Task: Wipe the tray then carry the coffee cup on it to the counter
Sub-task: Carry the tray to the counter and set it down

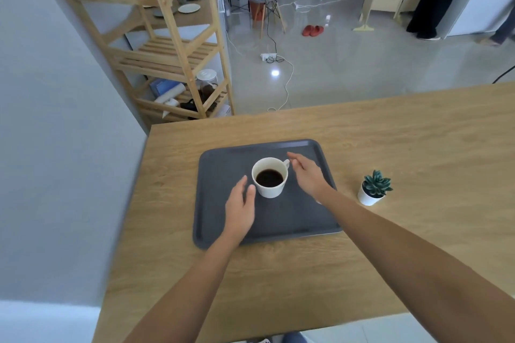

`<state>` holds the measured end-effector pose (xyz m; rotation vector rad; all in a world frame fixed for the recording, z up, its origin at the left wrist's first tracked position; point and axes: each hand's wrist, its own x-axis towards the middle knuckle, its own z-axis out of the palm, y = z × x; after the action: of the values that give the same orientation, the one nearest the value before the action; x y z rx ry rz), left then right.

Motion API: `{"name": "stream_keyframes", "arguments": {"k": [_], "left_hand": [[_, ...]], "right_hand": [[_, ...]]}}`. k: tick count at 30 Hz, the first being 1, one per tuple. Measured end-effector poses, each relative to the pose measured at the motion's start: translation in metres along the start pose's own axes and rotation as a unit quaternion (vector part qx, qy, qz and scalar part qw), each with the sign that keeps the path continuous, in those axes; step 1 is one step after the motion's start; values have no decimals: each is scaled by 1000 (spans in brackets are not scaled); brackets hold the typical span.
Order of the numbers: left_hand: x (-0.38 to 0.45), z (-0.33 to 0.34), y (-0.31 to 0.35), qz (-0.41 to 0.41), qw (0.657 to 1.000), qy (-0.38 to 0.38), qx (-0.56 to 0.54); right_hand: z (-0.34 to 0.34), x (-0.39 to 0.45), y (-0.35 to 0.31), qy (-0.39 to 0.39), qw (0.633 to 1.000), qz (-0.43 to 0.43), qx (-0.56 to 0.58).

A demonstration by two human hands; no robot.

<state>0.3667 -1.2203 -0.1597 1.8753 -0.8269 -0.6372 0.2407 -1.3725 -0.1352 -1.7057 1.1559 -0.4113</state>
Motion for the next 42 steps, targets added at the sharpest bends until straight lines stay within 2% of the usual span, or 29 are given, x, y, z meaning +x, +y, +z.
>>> {"name": "stream_keyframes", "arguments": {"k": [5, 12, 22, 25, 27, 29, 30, 32, 35, 42], "left_hand": [[-2, 12, 18, -34, 994, -42, -95], [22, 1, 12, -37, 993, -82, -81], [43, -8, -5, -94, 981, -147, -79], [39, -12, 1, -70, 986, -137, -60], [34, -19, -2, -21, 996, -68, 60], [25, -31, -17, -7, 968, 25, 248], [20, -37, -28, -29, 946, 42, 320], [8, -45, -50, -91, 910, 17, 404], [-5, -44, -65, -109, 888, -6, 447], [-12, -40, -61, -114, 883, -11, 455]], "right_hand": [[5, 10, 14, -11, 999, 25, 36], [4, -15, 16, -12, 990, 46, 136], [14, -25, 18, 6, 986, 38, 162], [10, -26, 19, 25, 998, 12, 62], [5, -25, 27, 58, 994, -9, -91], [0, -24, 45, 63, 966, -3, -252], [-3, -25, 56, 56, 948, 12, -313], [-5, -28, 76, 45, 920, 22, -388], [-7, -29, 88, 49, 907, -7, -418], [-12, -23, 86, 32, 907, -10, -419]]}}
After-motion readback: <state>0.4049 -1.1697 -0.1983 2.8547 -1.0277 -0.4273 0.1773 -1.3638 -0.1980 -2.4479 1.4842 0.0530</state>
